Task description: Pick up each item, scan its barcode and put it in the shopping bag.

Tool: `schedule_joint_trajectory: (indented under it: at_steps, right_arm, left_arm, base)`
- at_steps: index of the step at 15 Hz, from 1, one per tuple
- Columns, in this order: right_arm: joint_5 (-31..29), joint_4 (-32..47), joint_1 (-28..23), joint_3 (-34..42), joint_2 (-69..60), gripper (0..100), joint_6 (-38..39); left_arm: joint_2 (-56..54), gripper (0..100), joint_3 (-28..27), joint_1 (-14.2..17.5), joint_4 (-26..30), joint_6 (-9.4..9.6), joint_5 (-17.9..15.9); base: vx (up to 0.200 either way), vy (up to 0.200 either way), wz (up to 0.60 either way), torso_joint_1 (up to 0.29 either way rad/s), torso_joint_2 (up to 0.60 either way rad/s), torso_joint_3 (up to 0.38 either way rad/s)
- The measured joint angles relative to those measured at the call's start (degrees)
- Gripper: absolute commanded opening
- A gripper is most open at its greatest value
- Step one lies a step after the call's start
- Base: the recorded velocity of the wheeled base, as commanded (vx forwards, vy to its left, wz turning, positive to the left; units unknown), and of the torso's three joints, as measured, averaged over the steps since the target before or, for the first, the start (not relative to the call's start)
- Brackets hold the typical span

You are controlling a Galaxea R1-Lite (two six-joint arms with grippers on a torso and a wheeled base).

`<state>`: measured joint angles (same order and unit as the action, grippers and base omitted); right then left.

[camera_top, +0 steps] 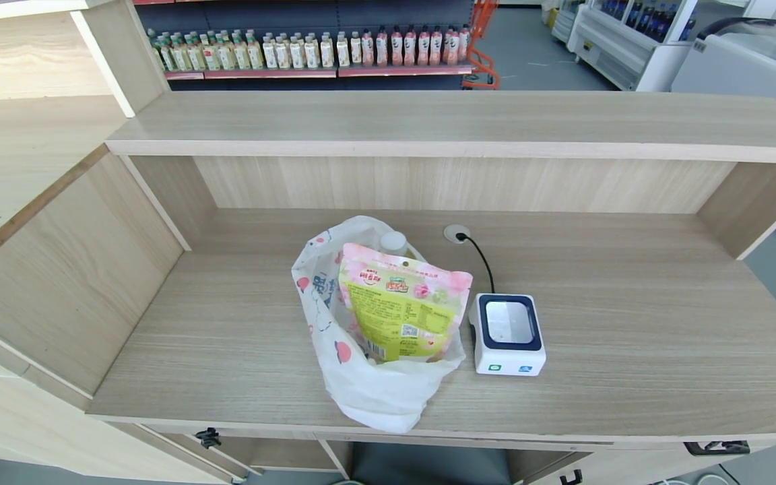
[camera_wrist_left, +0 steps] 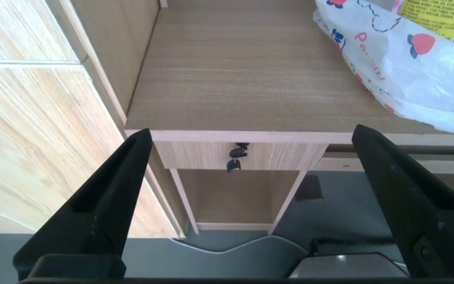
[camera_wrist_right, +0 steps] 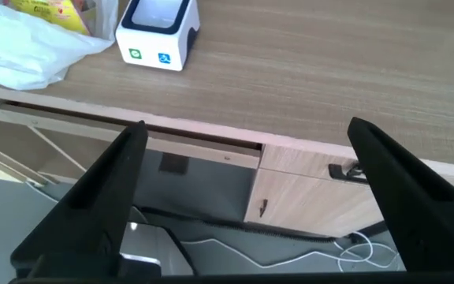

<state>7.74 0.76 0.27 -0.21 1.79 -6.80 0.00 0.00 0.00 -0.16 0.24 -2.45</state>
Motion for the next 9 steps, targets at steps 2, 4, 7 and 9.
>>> schedule_joint_trajectory:
  at_steps: [2,4,7,9]
  right_arm:
    - [-0.1,0.0,0.0,0.0,-1.2,100,0.0]
    - [-0.1,0.1,0.1,0.0,-1.7,100,0.0]
    - [-0.1,0.2,0.1,0.1,-2.0,100,0.4]
    - [-0.1,0.3,0.0,0.1,-2.0,100,0.2]
  left_arm:
    - [0.0,100,0.0,0.0,0.0,-0.02,0.0]
    - [0.0,100,0.0,0.0,0.0,-0.02,0.0]
    - [0.0,100,0.0,0.0,0.0,-0.06,0.0]
    - [0.0,100,0.0,0.0,0.0,-0.22,0.0]
  base:
    - [0.000,0.000,0.00,0.000,0.00,0.000]
    - [0.000,0.000,0.00,0.000,0.00,0.000]
    - [0.000,0.000,0.00,0.000,0.00,0.000]
    - [0.000,0.000,0.00,0.000,0.00,0.000]
